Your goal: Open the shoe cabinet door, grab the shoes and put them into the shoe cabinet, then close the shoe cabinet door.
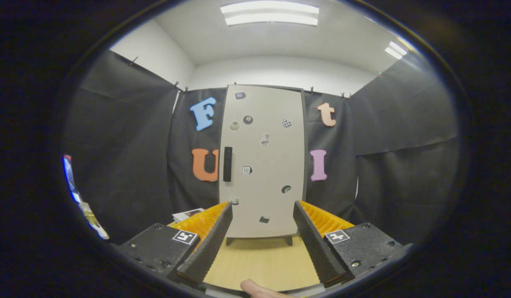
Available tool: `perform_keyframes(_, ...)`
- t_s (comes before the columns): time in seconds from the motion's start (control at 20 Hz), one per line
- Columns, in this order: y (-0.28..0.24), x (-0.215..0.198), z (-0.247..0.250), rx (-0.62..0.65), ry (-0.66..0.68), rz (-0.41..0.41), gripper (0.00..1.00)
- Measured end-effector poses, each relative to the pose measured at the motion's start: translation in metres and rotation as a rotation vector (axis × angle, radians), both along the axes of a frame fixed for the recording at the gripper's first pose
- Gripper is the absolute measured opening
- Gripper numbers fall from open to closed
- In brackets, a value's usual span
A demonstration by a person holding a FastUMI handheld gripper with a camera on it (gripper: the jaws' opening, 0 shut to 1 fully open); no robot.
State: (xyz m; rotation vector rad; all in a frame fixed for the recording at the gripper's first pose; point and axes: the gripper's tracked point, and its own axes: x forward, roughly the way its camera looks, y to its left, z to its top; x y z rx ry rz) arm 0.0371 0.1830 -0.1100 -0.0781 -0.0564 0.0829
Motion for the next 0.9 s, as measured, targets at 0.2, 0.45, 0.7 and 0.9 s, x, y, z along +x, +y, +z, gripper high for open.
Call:
perform_keyframes(0.2, -0.002, -0.001, 0.000, -0.001, -0.002, -0.002, 0.97)
perform_keyframes(0.45, -0.009, -0.001, 0.003, -0.010, -0.021, -0.010, 0.97)
perform_keyframes(0.7, -0.013, -0.003, 0.000, 0.007, -0.017, 0.002, 0.97)
perform_keyframes(0.9, -0.016, -0.005, 0.002, 0.001, -0.026, -0.003, 0.97)
